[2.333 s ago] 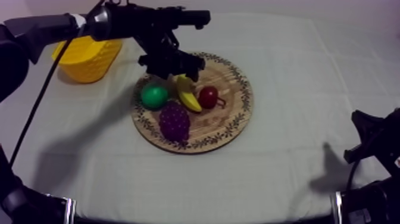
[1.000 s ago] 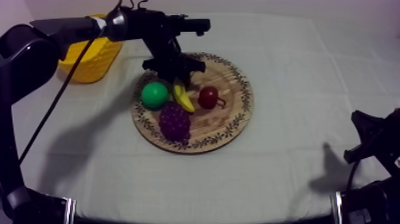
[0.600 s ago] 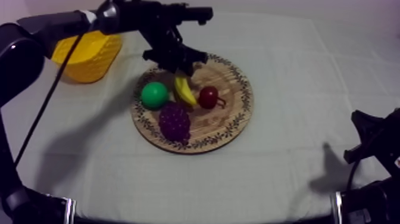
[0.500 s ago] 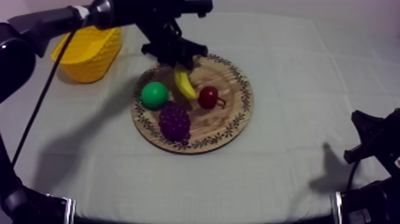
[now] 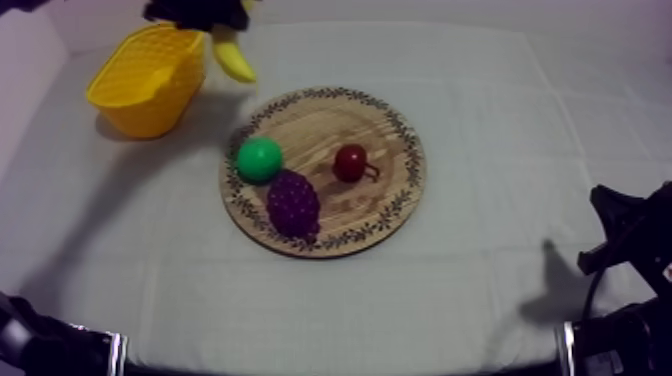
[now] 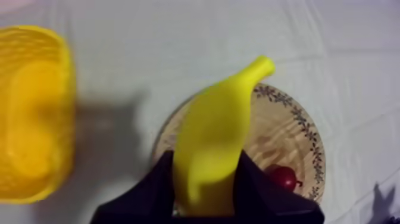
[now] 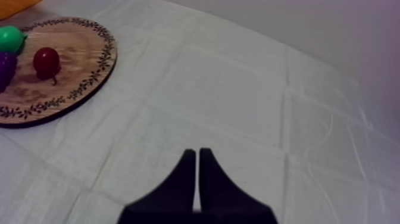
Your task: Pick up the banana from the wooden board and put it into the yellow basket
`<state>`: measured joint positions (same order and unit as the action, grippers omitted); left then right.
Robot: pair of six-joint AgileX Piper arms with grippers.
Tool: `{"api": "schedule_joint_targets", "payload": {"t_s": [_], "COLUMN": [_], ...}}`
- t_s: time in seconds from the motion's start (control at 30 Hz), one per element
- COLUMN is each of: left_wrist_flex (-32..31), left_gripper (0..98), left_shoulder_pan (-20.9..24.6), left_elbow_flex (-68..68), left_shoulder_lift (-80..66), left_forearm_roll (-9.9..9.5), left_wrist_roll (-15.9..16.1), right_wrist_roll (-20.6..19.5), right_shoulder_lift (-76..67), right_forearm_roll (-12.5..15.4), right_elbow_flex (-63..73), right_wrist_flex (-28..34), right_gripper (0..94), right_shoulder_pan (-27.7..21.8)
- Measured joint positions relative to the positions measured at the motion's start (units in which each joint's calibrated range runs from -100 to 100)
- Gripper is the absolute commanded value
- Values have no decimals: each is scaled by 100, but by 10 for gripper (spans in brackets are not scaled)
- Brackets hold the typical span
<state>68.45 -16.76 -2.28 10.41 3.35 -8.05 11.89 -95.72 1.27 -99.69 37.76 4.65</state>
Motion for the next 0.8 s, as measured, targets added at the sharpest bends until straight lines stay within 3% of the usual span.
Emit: {"api": "schedule_joint_targets", "payload": {"t_s": [0.33, 0.57, 0.8], "left_wrist_flex": [151, 164, 38], "left_gripper": [265, 257, 255], "left_shoulder_pan": [1077, 1637, 1836], "left_elbow_flex": [210, -267, -712], "left_shoulder_lift": [-1202, -352, 592], "left_forearm_roll": [-137, -223, -234], "left_wrist_roll": [463, 737, 828], "right_wrist_roll": [0, 0, 0], "right_shoulder_lift": [0, 0, 0], "right_forearm_roll": [0, -5, -5], "right_elbow_flex": [0, 0, 0], "right_wrist_flex": [0, 0, 0], "right_gripper": [2, 2, 2], "right_shoulder_pan": [0, 0, 0]}}
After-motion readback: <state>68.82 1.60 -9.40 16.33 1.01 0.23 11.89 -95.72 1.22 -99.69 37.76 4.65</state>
